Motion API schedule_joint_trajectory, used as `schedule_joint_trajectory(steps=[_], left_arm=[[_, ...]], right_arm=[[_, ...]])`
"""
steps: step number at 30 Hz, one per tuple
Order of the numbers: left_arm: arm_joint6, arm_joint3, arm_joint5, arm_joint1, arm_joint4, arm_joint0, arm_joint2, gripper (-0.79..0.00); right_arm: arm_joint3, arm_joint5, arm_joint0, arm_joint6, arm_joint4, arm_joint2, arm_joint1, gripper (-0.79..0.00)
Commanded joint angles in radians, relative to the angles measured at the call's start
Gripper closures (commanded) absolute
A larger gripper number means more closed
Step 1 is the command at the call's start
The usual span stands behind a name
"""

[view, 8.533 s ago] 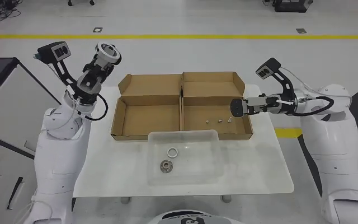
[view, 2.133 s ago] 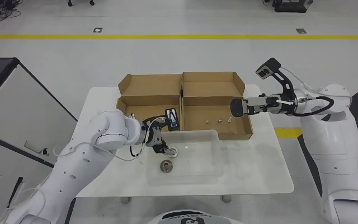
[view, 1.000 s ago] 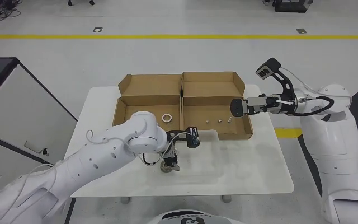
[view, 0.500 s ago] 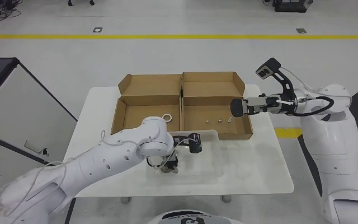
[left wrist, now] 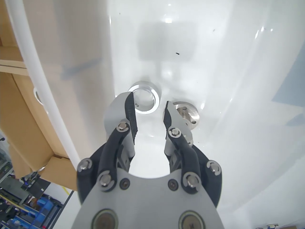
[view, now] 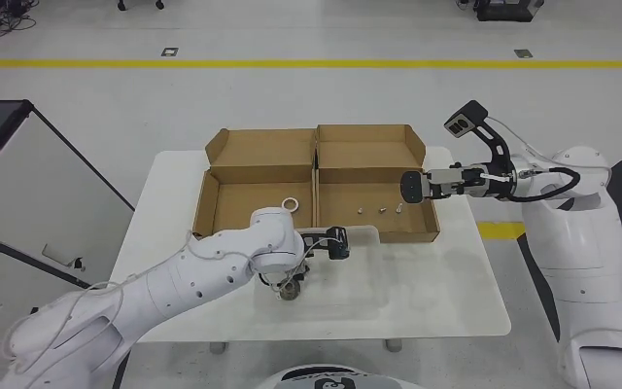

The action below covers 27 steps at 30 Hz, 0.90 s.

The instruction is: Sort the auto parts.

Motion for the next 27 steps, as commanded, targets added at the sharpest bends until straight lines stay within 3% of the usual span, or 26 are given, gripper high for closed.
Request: schedule_joint_trajectory(steps=[1,11,27], left_arm=[[-0.012,0.007,0.010,0.000,0.015,0.005,-0.001,-0.268],[0.007,0.027,0.027,-0.004,0.075,0.026,-0.010,-0.265],[0.010,0.075,0.037,-0.027,0.149,0.044,-0.013,-0.182]], right_arm=[[0.000,0.000,0.000,0.000,0.000,0.000,0.000,-0.785],[0.000,0.000,0.000,0.000,0.000,0.000,0.000,-0.785],[0.000,0.000,0.000,0.000,0.000,0.000,0.000,-0.785]])
